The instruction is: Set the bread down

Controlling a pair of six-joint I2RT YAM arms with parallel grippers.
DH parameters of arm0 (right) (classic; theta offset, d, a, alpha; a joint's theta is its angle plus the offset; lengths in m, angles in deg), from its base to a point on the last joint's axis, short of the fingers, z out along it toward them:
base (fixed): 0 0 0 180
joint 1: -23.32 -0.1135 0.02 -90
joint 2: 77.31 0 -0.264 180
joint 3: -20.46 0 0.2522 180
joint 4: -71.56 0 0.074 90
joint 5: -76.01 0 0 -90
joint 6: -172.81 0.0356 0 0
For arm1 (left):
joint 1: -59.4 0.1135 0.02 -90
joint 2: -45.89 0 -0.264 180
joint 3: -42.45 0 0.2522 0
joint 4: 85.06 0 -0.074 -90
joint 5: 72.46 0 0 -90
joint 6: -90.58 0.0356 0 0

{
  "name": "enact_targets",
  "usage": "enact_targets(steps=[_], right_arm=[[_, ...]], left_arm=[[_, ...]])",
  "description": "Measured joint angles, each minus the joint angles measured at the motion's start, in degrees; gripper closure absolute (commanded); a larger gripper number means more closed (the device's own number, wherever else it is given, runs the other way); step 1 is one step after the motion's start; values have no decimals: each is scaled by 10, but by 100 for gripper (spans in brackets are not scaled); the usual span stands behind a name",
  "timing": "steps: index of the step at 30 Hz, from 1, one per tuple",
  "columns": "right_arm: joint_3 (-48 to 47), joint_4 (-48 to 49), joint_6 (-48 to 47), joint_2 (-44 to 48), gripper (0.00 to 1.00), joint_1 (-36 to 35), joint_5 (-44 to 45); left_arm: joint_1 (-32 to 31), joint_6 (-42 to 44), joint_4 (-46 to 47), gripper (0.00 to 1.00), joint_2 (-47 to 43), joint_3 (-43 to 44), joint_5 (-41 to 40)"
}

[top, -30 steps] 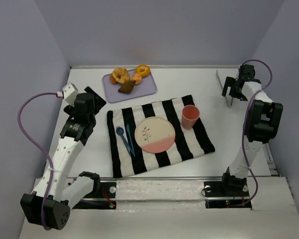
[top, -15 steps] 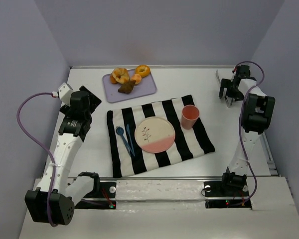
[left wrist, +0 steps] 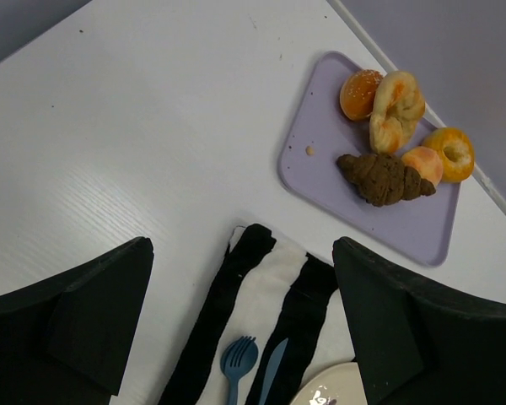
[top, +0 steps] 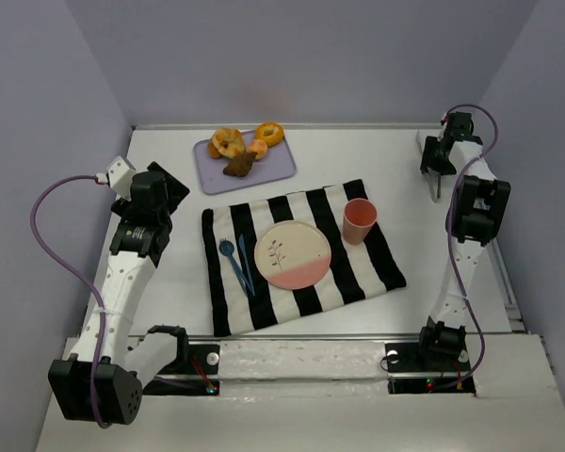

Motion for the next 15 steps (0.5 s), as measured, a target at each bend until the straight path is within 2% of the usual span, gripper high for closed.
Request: enact_targets(steps=[1,4,9,15], right_arm=[[0,0,-3,0,55,0,-3],[5,1,-11,5,64,5,-12],[103,2,-10,80,65,8,-45],[240,18,0,301,62,5,-140]], left_arm=[[0,0,0,1,0,0,0],[0,-3,0,1,0,0,3],[0,-13,-3,1,0,0,26],[1,-21,1,1,-33,-13,94]])
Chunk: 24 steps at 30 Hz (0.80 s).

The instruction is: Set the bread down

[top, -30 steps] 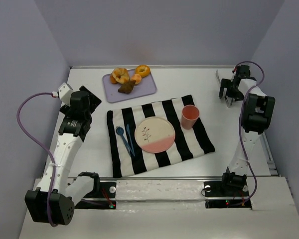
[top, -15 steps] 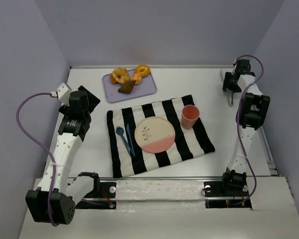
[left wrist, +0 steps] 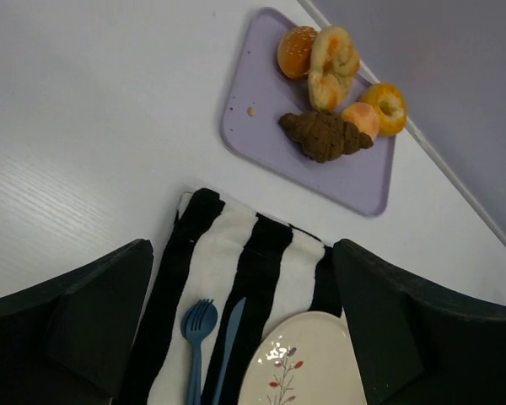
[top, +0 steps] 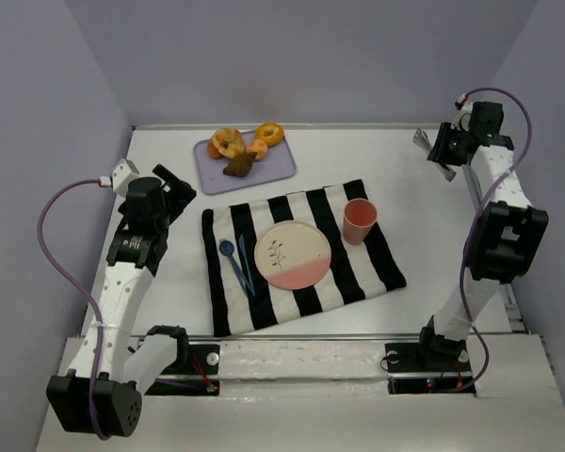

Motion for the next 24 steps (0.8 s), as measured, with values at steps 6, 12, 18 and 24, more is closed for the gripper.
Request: enact_targets(steps=[6,12,18,24], right_arm=[[42,45,14,175,58,-60,-51],[68,61,57,216,53,-232,-64],[109,84,141,175,40,-376,-57],[93,119,218,83,33,-445,-35]], left_arm=[[0,-8,3,1,-51,-13,41],[0,-17,-7,1,-67,-13,46],[0,-23,-17,1,-69,-13,45],[0,-24,-21,1,-69,-13,45]])
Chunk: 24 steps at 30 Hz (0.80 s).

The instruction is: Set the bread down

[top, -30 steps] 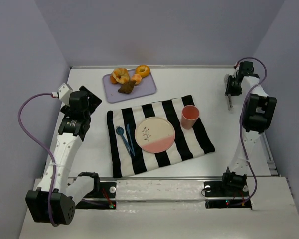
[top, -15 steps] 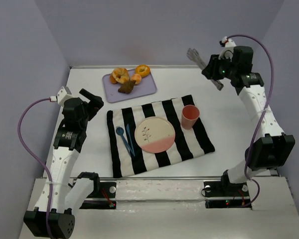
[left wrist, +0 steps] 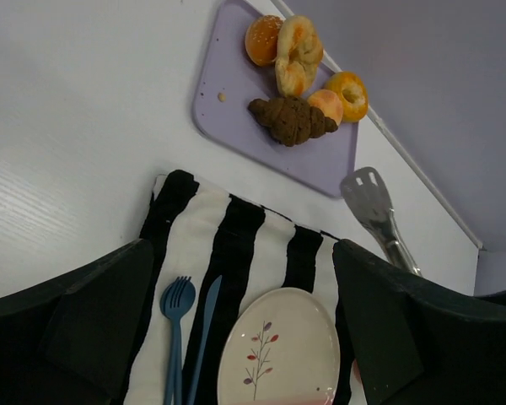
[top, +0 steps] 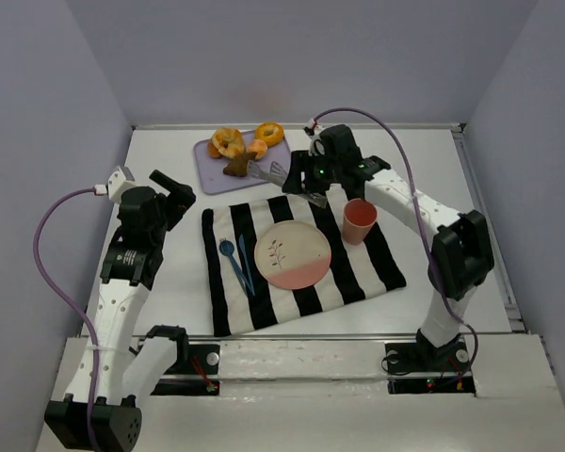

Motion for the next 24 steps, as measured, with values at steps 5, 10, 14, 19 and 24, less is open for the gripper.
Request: enact_targets(steps=[5,10,14,19,24], right_arm=[[-41,9,51,-82,31,-26,33],[-78,11,96,-132,30,-38,59],[-153,28,116,-193,30,-40,63],[-222,31,120,-256,30,-40,54],[-292,26,130,-316,35,-40,44]], left_arm=[[0,0,-2,1,0,0,-1],[0,0,2,1,0,-5,1],[0,-1,3,1,0,-16,7],[0,0,5,1,0,-17,10],[0,0,7,1,0,-17,10]])
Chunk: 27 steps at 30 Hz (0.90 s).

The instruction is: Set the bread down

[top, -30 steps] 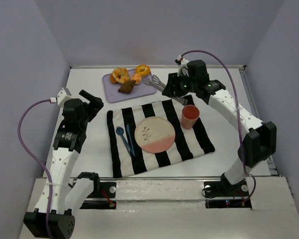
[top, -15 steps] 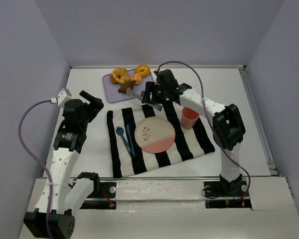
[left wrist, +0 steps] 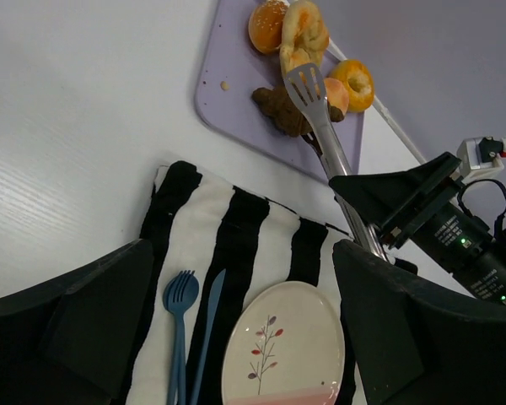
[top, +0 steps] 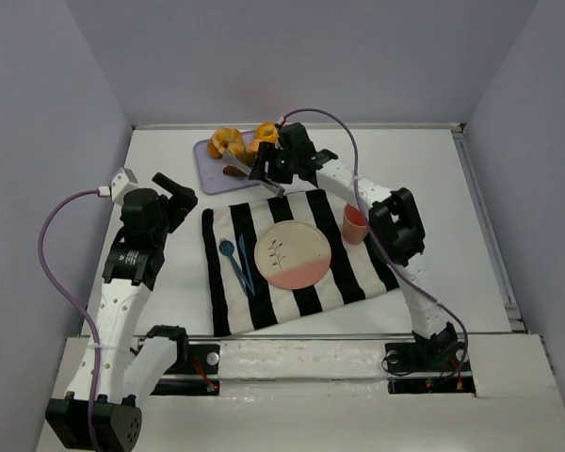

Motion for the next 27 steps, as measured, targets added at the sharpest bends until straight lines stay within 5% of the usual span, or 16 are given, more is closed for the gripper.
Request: enact_targets(steps=[7,16,27], right_arm=[[-30,-9,16,-29,77,-2,2],[70,-12,-2,81,79,-16,66],[414,63,-14,425,79,-39,65]], left_arm=[[0,0,1,1,6,0,0],[0,0,6,1,7,-1,7],[0,0,12,1,4,-23,26]])
